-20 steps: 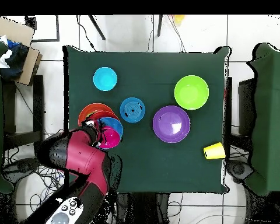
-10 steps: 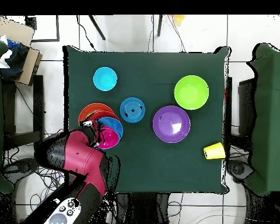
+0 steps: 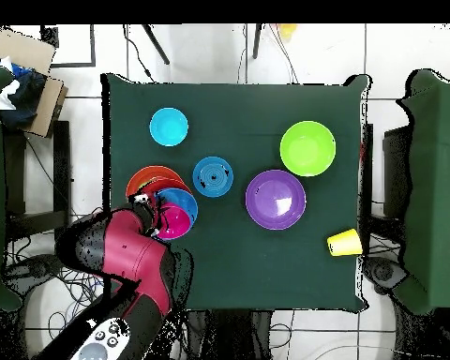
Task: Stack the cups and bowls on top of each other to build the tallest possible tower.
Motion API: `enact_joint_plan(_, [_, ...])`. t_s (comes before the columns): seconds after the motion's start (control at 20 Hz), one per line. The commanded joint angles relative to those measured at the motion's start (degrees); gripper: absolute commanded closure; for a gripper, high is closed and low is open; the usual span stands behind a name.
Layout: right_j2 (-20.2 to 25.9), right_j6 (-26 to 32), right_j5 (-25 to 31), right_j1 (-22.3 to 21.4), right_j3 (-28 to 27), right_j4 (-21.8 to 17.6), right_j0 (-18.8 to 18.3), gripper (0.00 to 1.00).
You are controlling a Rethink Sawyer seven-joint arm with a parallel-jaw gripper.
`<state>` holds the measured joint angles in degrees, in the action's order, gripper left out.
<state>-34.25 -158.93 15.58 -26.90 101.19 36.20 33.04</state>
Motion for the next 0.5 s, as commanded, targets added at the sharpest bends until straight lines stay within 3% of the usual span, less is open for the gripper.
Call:
enact_joint_plan(0.05, [5.31, -8.85, 0.57, 2.58, -0.84, 0.53, -1.23, 1.0])
enact_joint_plan(0.5, [4.68, -7.52, -0.22, 3.32, -0.5, -0.53, -2.11, 1.0])
